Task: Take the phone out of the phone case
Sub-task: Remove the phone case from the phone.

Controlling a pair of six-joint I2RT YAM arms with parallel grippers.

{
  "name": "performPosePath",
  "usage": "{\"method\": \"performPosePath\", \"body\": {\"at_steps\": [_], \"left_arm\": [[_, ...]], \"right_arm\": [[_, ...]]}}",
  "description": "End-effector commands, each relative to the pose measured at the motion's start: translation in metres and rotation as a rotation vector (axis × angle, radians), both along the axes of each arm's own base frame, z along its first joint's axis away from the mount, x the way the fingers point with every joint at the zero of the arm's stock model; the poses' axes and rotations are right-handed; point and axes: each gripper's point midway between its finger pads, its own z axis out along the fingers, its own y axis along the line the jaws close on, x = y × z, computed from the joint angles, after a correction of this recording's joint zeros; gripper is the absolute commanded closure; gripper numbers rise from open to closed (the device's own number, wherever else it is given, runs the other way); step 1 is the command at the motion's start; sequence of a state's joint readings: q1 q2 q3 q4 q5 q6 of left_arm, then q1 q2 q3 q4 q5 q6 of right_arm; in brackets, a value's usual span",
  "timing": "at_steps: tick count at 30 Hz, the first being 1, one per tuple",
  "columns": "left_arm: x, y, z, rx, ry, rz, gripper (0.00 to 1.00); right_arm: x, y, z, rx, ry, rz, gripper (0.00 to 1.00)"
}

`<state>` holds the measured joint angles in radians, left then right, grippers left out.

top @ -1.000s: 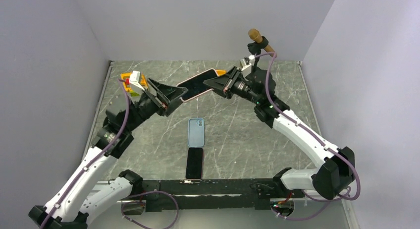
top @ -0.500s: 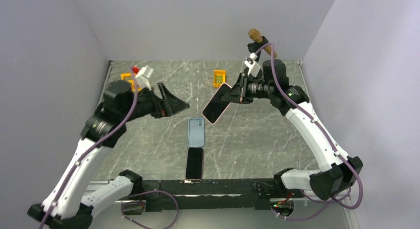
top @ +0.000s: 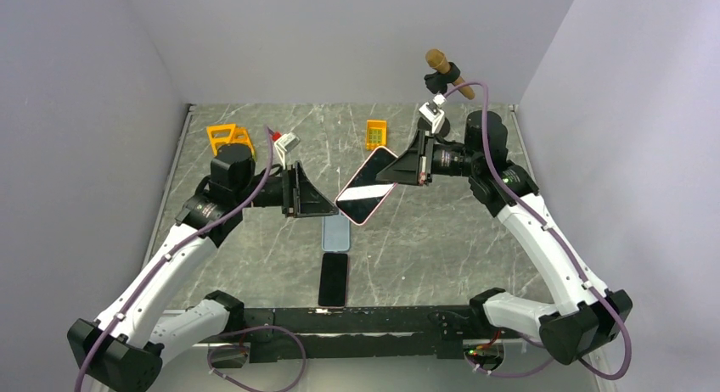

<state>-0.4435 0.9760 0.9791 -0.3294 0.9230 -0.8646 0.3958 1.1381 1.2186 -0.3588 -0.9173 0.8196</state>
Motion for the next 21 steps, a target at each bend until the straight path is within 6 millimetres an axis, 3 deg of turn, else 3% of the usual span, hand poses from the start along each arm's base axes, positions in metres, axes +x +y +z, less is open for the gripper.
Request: {"method": "performPosePath", "body": {"at_steps": [1, 7, 14, 18, 21], "left_arm": [[-0.015, -0.003, 0.032, -0.114, -0.097, -0.08, 0.44], [-0.02, -0.006, 0.039, -0.129, -0.108, -0.133, 0.66], [-0.019, -0.011, 0.053, -0.196, -0.129, -0.183, 0.71], [-0.022, -0.014, 0.061, -0.235, -0.152, -0.237, 0.99], [-0.033, -0.015, 0.077, -0.282, -0.237, -0.302, 1.0]], "right_arm": [[-0.015, 0.004, 0.039, 0.128, -0.082, 0.109, 1.0], [-0.017, 0.006, 0.043, 0.161, -0.085, 0.145, 1.0], [-0.024, 0.006, 0.039, 0.16, -0.116, 0.212, 1.0], [-0.029, 0.006, 0.043, 0.177, -0.139, 0.258, 1.0], [-0.025, 0.009, 0.041, 0.19, -0.114, 0.264, 1.0]]}}
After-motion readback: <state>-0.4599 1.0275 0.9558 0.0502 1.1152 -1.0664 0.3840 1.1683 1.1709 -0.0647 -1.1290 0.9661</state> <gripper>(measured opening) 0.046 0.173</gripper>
